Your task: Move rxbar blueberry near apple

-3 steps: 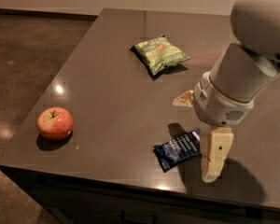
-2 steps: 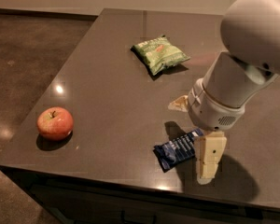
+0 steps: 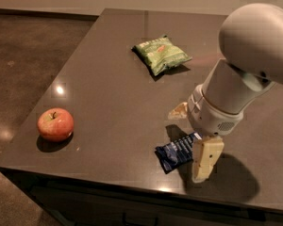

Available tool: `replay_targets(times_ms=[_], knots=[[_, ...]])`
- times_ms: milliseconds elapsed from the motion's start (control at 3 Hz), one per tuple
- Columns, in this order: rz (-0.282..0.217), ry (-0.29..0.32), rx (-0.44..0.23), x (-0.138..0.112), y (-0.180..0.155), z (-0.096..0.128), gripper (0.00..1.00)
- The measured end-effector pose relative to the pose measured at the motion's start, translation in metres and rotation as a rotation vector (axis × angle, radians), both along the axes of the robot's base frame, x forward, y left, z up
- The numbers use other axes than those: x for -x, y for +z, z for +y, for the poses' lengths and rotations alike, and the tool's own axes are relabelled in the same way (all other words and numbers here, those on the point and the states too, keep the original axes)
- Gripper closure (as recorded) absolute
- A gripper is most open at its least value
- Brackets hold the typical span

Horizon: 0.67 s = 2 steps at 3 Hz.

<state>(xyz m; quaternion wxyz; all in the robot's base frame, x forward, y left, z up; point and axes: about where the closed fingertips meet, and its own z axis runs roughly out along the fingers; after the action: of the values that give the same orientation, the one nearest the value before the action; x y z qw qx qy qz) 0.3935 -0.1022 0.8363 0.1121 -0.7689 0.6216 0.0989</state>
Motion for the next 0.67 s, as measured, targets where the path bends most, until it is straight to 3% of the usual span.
replay_targets(times_ms=[667], knots=[[0.005,0.004,-0.002,-0.0008,-0.0051,-0.0040,0.69]])
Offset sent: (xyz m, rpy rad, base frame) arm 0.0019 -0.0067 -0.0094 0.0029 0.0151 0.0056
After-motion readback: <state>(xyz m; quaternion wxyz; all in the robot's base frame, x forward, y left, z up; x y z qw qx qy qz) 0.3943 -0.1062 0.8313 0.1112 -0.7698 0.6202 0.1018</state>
